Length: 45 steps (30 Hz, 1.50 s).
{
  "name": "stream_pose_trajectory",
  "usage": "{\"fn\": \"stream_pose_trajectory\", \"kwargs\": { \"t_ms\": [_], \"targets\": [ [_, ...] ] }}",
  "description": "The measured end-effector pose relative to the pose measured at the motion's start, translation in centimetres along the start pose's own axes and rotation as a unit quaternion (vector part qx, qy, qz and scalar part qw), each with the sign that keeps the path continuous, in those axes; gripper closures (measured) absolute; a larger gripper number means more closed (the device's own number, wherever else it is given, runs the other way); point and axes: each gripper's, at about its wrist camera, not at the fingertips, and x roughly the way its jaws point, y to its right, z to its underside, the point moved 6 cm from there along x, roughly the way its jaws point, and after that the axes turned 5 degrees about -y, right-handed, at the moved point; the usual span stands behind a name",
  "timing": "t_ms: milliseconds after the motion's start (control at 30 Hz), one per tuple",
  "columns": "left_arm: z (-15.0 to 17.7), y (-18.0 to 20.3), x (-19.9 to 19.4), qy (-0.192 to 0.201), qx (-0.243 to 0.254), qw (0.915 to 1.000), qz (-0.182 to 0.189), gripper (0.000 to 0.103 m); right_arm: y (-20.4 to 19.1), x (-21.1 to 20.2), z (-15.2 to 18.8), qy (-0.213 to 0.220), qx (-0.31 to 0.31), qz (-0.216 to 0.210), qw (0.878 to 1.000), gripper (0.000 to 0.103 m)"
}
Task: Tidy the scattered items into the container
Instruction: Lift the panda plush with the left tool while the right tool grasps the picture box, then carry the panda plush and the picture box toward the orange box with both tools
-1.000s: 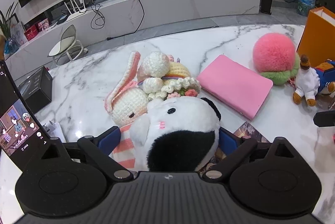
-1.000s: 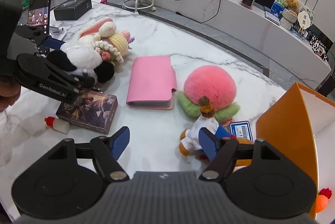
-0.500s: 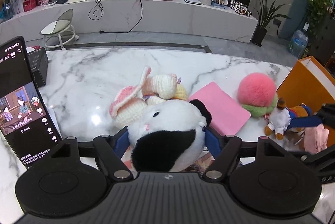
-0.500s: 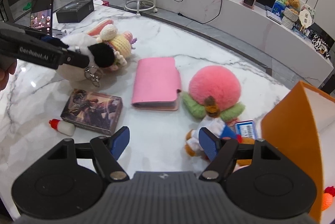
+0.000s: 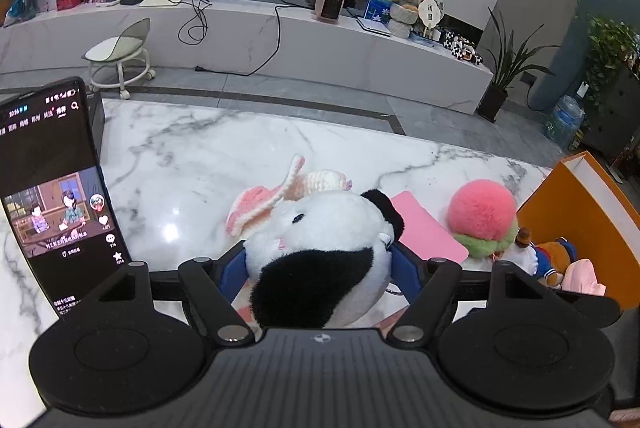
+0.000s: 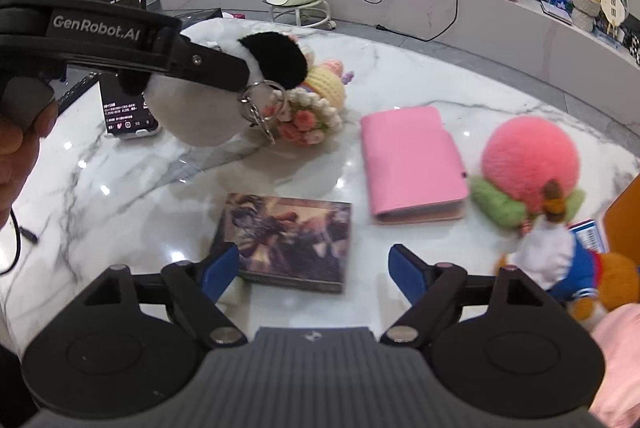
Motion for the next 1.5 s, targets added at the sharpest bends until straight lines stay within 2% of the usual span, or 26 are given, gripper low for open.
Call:
{"fn": "stream_pose_trajectory", "kwargs": {
  "t_ms": [133,367,767,967,1500],
  "targets": [
    [-0.1,-0.2,-0.2,0.003,-0.004,1.0000,0.007,0.018,-1.0,0.9,-0.3,-0.001,0.004,0.012,1.000,0.014],
    [0.1,-0.2,-0.5,0.002,-0.006,0.9999,0.014,0.018,-2.2,2.5,-0.1,-0.010,0.000,0.029,1.000,0.011],
    [0.3,-0.2,-0.5,-0.005,-0.007,0.9998,0.017,0.018,-2.5,3.3,0.2,-0.012,-0.007,0.042,0.999,0.012],
    [0.4,0.0,-1.0,-0.004,-0.003,0.9999,0.013,0.018,-2.5,3.0,0.0,-0.013,-0.003,0.035,0.999,0.013],
    [0.5,1.2,-3.1,0.004,0.011,0.9999,0.000,0.017,-0.6,-1.4,-1.4,0.035,0.015,0.037,0.999,0.013]
  ]
}}
